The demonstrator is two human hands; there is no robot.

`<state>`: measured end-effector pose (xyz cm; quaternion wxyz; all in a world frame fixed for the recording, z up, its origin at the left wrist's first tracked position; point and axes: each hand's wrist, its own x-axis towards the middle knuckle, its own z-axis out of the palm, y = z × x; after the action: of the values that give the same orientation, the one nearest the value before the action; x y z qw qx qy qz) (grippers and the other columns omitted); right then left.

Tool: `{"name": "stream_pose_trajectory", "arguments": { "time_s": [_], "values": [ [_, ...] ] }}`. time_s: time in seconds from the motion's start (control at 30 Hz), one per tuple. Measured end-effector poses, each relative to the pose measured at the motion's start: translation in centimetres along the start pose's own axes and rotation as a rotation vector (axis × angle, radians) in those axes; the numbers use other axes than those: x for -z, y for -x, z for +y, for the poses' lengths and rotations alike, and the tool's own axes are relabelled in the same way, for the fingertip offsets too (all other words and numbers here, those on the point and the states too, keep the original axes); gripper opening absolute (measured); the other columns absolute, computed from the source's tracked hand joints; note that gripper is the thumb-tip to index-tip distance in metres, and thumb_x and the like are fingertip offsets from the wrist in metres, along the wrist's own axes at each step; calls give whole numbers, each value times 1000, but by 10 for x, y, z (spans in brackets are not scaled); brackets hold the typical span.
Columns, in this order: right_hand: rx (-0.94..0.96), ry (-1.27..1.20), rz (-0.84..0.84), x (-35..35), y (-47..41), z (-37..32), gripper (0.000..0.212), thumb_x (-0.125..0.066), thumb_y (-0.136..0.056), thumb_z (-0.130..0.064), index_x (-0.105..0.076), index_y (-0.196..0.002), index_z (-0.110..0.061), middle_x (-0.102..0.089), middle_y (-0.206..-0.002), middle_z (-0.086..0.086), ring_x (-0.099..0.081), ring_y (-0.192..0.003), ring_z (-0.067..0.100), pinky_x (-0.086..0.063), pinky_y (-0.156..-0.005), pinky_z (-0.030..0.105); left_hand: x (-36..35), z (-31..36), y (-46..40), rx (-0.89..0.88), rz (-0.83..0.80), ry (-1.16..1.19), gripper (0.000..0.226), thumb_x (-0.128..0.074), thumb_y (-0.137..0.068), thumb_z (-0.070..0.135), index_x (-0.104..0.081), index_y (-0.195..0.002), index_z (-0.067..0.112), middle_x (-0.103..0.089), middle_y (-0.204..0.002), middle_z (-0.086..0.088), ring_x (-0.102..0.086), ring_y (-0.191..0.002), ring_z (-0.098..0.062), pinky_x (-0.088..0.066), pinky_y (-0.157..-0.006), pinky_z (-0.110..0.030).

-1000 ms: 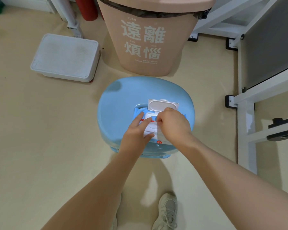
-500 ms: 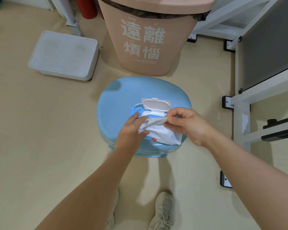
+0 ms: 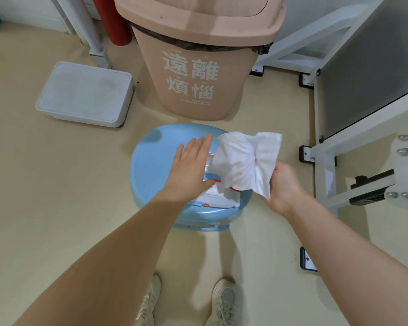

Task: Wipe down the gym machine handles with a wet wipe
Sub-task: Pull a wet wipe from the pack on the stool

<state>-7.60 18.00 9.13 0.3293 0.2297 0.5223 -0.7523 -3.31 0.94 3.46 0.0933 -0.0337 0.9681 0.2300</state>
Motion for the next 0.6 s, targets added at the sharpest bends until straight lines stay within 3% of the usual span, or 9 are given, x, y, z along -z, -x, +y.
{"name": "stream_pose_trajectory", "arguments": {
  "time_s": [0.07,0.13,0.27,0.37,0.5,0.6],
  "values": [
    [-27,-18,3,0,2,1,29,-37,-96,-12,-61,-81,-9,-70,-57,-1,-66,-50,11,-51,-44,18,-1,0,-7,-16,-52,-158,67,-57,-87,28,-23,-144,16,-35,-144,-6,-24,-138,-22,-4,-113,-35],
    [-46,-22,-6,1,0,6,26,-38,-95,-10,-60,-81,-9,-69,-56,-1,-66,-49,11,-51,-44,18,0,-3,-10,6,-3,-208,41,-48,-90,15,-41,-131,12,-49,-127,-9,-44,-121,-29,-20,-103,-32],
    [-75,-23,-75,6,-3,17,24,-40,-95,-10,-60,-81,-10,-69,-59,-1,-66,-51,10,-52,-46,18,1,-13,-10,157,243,-146,29,-52,-89,9,-49,-118,9,-52,-114,-13,-50,-104,-34,-33,-82,-38],
    [-55,95,-62,9,-7,24,21,-44,-92,-7,-59,-79,-13,-64,-63,-1,-61,-50,9,-48,-47,19,0,-14,-6,413,262,264,14,-50,-92,16,-52,-101,6,-60,-96,-16,-57,-88,-36,-47,-73,-40],
    [-7,207,-43,4,-12,35,15,-50,-92,-7,-59,-82,-11,-67,-68,4,-62,-55,13,-49,-52,20,-8,15,8,376,140,733,23,-37,-98,20,-58,-99,12,-61,-86,-3,-56,-85,-22,-39,-73,-24],
    [7,252,-46,-3,-15,38,16,-50,-92,-9,-56,-78,-12,-61,-71,7,-51,-55,16,-41,-49,21,-9,31,18,417,-20,1262,24,-38,-99,24,-60,-93,15,-65,-90,-2,-63,-86,-15,-51,-81,-22]
  ]
}}
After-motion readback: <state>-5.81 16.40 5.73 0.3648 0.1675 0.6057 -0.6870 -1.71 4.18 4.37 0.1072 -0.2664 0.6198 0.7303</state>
